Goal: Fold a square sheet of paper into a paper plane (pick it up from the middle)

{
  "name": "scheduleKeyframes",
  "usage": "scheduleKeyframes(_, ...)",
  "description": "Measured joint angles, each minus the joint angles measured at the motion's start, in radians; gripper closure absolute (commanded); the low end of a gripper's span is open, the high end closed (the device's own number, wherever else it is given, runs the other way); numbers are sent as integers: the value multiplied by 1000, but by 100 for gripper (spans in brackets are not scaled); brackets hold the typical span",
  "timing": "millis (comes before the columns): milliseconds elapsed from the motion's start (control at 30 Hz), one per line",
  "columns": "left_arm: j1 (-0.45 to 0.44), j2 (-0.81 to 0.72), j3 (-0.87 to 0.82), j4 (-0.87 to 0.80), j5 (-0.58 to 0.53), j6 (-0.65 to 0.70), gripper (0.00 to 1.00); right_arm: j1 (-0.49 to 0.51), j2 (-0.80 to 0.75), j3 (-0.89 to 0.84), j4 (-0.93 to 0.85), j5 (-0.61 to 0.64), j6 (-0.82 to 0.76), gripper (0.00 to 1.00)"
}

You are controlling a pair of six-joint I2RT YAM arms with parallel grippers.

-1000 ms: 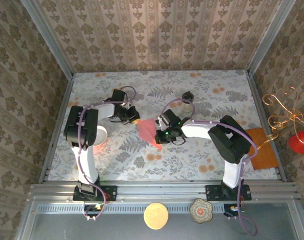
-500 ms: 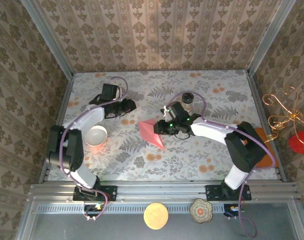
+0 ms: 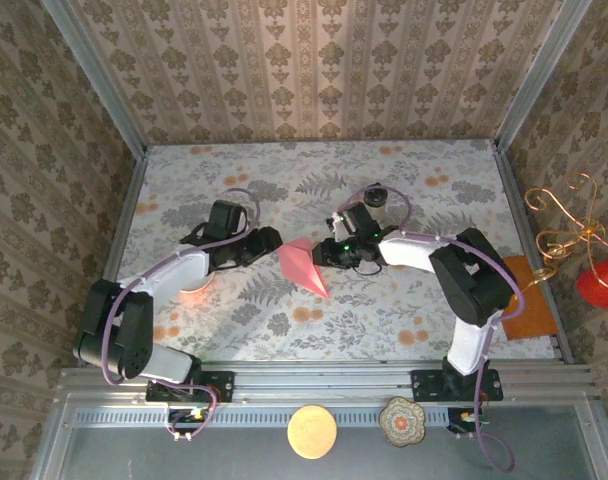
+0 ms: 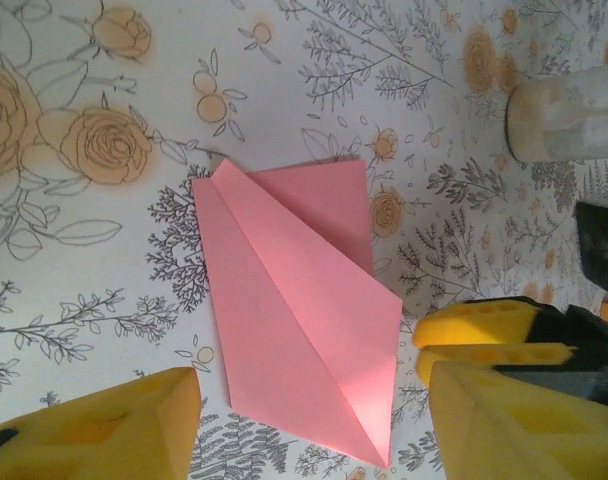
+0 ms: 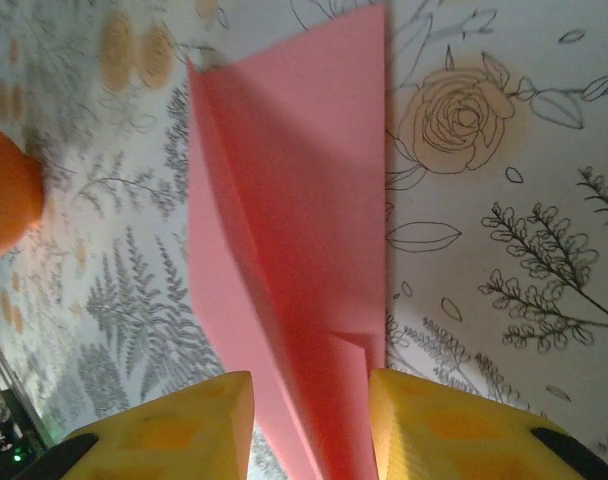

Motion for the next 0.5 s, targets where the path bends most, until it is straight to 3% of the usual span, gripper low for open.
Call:
scheduleKeyframes(400,-1,0,-24,37,-1,-51,23,0,100,105,11,-85,-59,75)
scheduleKeyframes(500,-1,0,-24,37,-1,-53,24,0,119,113,11,-99,-66,86)
